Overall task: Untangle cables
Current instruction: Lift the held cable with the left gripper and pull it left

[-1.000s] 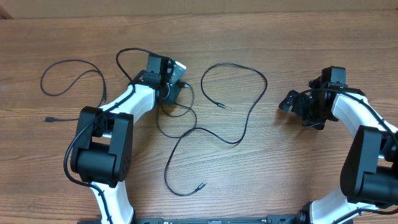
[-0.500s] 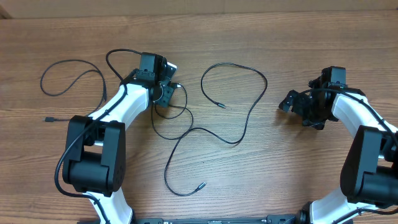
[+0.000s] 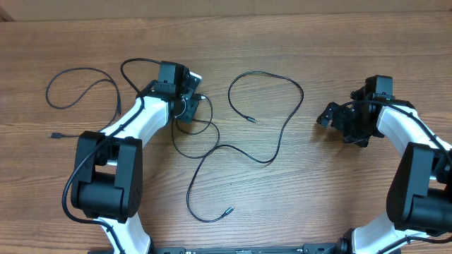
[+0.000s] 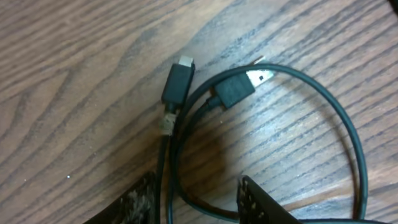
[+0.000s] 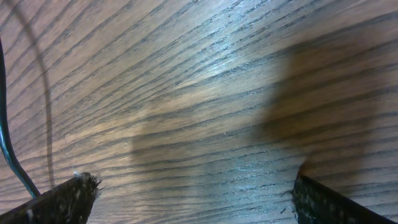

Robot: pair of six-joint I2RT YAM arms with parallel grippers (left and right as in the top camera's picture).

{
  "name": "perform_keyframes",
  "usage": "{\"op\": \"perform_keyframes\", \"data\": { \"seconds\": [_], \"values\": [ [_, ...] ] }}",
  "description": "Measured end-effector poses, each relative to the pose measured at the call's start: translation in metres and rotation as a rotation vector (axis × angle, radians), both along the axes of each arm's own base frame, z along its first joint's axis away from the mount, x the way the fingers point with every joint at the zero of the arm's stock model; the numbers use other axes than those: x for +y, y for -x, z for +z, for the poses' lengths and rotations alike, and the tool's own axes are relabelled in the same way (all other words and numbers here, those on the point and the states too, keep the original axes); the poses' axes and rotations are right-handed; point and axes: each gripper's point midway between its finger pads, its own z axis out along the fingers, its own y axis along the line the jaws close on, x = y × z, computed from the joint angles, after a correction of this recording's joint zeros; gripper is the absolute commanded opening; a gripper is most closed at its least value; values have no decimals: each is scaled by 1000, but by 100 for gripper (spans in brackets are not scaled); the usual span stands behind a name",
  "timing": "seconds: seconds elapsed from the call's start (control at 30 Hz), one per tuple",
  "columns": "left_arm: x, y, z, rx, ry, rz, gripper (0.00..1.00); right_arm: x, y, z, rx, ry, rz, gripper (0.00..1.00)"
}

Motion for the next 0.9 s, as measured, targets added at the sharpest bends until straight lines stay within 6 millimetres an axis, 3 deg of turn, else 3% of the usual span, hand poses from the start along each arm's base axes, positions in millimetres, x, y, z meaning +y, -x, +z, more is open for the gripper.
{"op": "perform_keyframes", "data": {
  "seconds": [0.1, 0.3, 0.5, 0.6, 0.67, 0.73, 0.9],
  "values": [
    [1, 3, -4, 7, -4, 1, 39, 0, 0, 0, 0, 0, 0, 100],
    [3, -1, -3, -11, -12, 7, 43, 0, 0, 0, 0, 0, 0, 100],
    [3, -8, -15, -19, -14, 13, 18, 0, 0, 0, 0, 0, 0, 100],
    [4, -10, -16, -26, -16, 16, 14, 0, 0, 0, 0, 0, 0, 100],
    [5, -11, -16, -28, -17, 20, 18, 0, 0, 0, 0, 0, 0, 100],
    [5, -11, -16, -30, -20, 17, 47, 0, 0, 0, 0, 0, 0, 100],
    [6, -14, -15, -39, -18, 26, 55, 0, 0, 0, 0, 0, 0, 100]
  ]
}}
